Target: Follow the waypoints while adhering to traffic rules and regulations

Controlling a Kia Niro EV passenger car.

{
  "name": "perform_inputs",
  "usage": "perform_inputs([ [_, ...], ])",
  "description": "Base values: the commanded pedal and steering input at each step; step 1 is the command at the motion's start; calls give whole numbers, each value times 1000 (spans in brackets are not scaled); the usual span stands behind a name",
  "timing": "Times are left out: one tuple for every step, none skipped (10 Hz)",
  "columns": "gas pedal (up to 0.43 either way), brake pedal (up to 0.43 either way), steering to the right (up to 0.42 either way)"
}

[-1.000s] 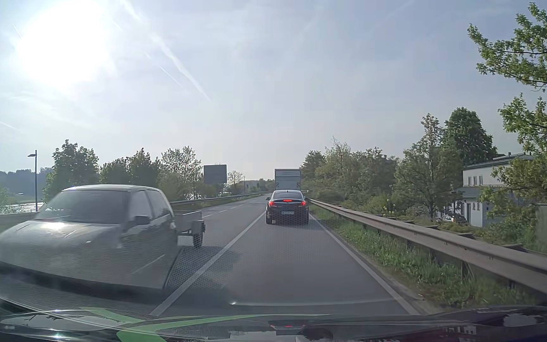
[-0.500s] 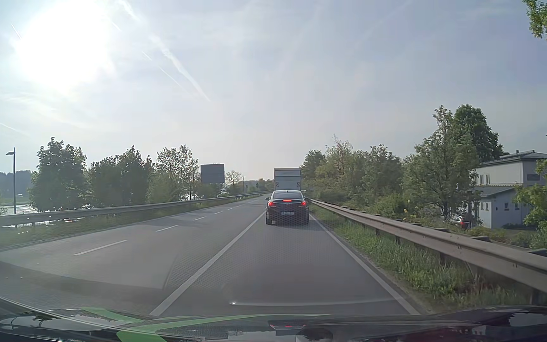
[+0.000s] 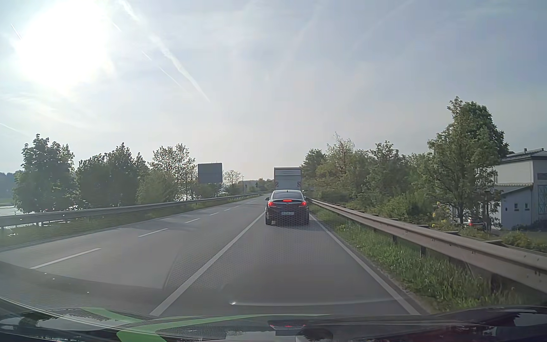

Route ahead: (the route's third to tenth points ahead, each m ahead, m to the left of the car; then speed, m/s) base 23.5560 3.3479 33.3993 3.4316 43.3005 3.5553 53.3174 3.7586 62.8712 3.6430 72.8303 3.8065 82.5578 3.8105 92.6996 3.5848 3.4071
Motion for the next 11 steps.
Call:
perform_inputs([
  [0,0,0],
  [0,0,0],
  [0,0,0],
  [0,0,0],
  [0,0,0],
  [0,0,0],
  [0,0,0],
  [0,0,0],
  [0,0,0],
  [0,0,-1],
  [0,0,-1],
])
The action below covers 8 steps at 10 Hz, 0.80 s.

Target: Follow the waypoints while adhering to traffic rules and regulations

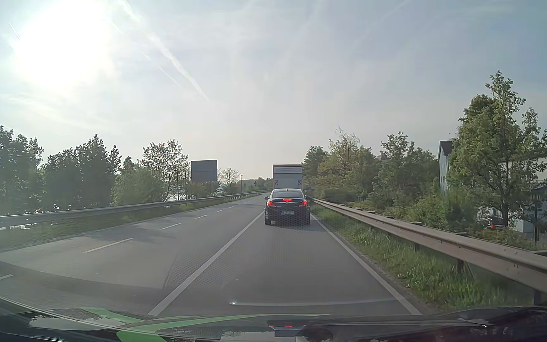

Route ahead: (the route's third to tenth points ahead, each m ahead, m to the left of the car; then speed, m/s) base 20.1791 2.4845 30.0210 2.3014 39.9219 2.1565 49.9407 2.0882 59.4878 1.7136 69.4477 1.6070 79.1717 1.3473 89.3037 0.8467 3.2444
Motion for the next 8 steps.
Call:
perform_inputs([
  [0,0,-2],
  [0,0,-2],
  [0,0,-2],
  [0,0,-2],
  [0,0,-3],
  [0,0,-3],
  [0,0,-3],
  [0,0,-2],
])
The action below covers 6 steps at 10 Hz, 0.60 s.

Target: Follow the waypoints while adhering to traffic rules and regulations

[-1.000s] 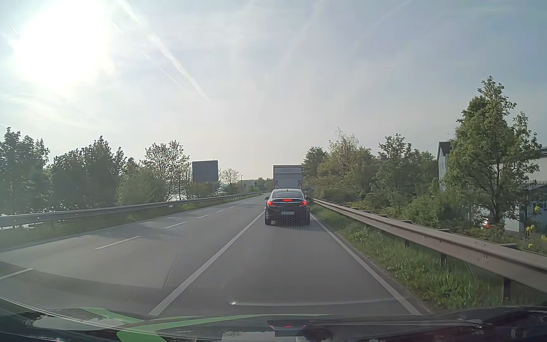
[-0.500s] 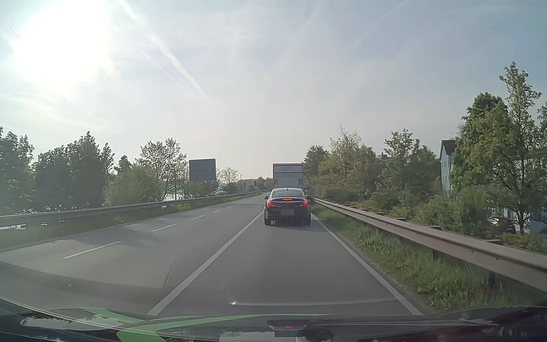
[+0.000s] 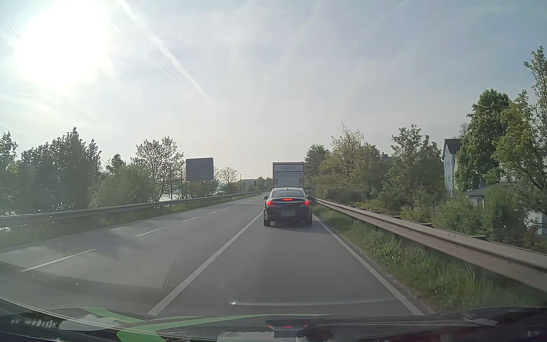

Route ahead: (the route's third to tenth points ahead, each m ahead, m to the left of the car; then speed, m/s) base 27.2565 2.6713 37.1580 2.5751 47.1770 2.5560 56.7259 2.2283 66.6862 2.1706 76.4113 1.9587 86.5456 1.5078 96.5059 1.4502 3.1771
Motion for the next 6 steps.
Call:
perform_inputs([
  [0,0,-2],
  [0,0,-3],
  [0,0,-2],
  [0,0,-2],
  [0,0,-3],
  [0,12,-2],
])
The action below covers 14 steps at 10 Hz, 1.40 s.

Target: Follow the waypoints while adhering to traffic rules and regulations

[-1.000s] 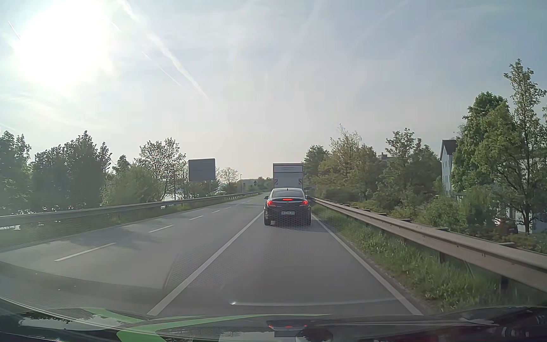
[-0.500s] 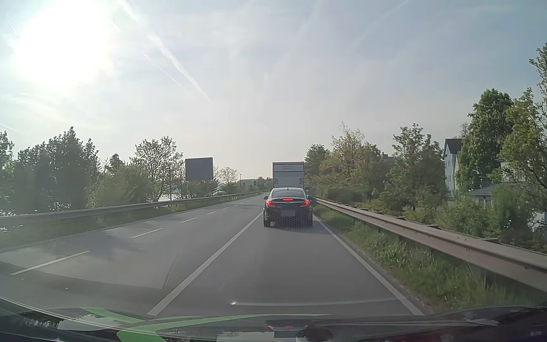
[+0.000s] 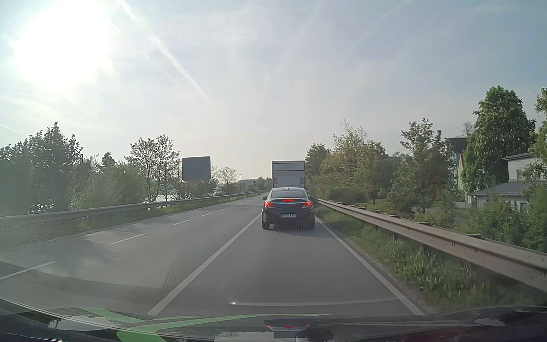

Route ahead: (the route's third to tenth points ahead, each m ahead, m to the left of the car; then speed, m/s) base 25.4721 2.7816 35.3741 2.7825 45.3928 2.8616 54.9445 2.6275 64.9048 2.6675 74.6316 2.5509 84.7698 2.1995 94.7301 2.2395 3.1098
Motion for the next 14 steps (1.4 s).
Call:
perform_inputs([
  [0,55,-2],
  [0,85,-2],
  [0,104,-2],
  [0,116,-2],
  [0,128,-2],
  [0,146,-2],
  [0,159,-1],
  [0,177,-1],
  [0,189,-1],
  [0,195,-1],
  [0,207,-1],
  [0,207,-1],
  [0,213,-1],
  [0,207,-1],
])
